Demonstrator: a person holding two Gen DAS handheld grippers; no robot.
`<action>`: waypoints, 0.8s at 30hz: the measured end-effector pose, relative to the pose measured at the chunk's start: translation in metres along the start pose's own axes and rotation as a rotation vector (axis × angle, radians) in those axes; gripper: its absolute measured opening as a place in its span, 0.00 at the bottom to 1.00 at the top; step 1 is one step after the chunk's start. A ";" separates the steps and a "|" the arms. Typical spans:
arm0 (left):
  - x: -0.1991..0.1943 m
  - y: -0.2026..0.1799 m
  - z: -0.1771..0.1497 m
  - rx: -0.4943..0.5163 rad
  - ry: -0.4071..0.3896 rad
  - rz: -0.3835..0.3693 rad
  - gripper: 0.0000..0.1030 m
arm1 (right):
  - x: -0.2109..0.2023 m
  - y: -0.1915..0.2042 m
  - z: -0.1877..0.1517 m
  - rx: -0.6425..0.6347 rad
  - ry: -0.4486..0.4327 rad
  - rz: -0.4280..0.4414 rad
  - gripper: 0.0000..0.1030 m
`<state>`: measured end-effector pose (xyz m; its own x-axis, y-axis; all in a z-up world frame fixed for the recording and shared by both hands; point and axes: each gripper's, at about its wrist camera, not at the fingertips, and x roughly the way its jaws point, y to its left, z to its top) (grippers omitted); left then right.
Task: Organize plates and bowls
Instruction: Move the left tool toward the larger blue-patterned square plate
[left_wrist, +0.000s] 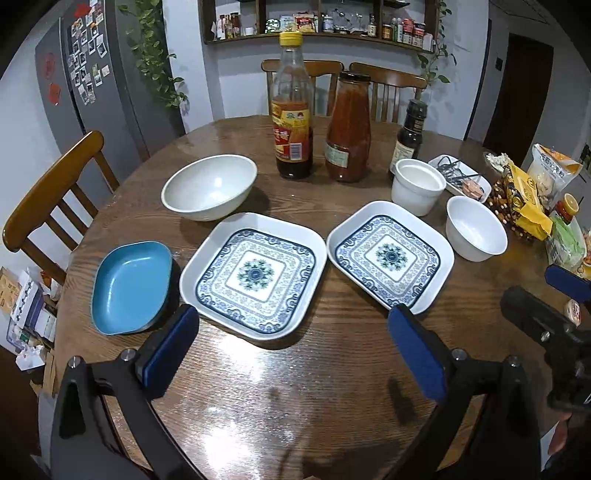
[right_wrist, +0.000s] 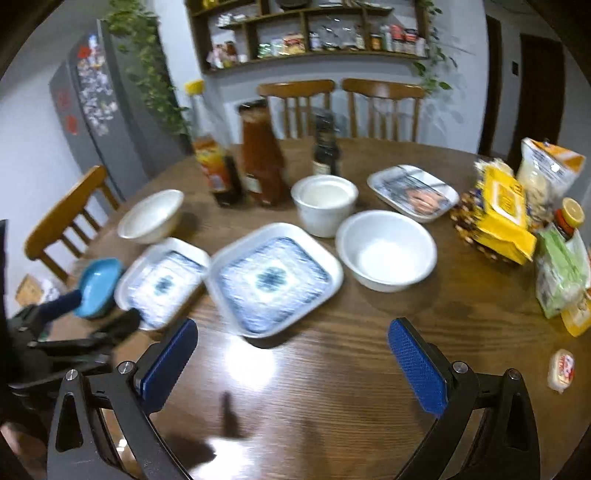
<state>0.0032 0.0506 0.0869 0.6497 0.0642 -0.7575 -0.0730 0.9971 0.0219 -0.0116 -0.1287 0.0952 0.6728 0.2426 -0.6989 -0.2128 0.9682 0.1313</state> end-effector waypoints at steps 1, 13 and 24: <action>0.000 0.002 0.000 -0.001 0.003 0.000 1.00 | -0.001 0.005 0.001 -0.008 -0.001 0.003 1.00; 0.006 0.028 0.000 -0.028 0.028 0.010 1.00 | 0.017 0.024 0.000 -0.012 0.070 -0.038 1.00; 0.012 0.046 0.006 -0.067 0.081 -0.190 1.00 | 0.021 0.029 0.002 -0.014 0.080 -0.066 1.00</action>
<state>0.0123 0.0970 0.0827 0.5935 -0.1310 -0.7941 -0.0067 0.9858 -0.1676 -0.0020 -0.0954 0.0853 0.6270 0.1719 -0.7598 -0.1798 0.9810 0.0735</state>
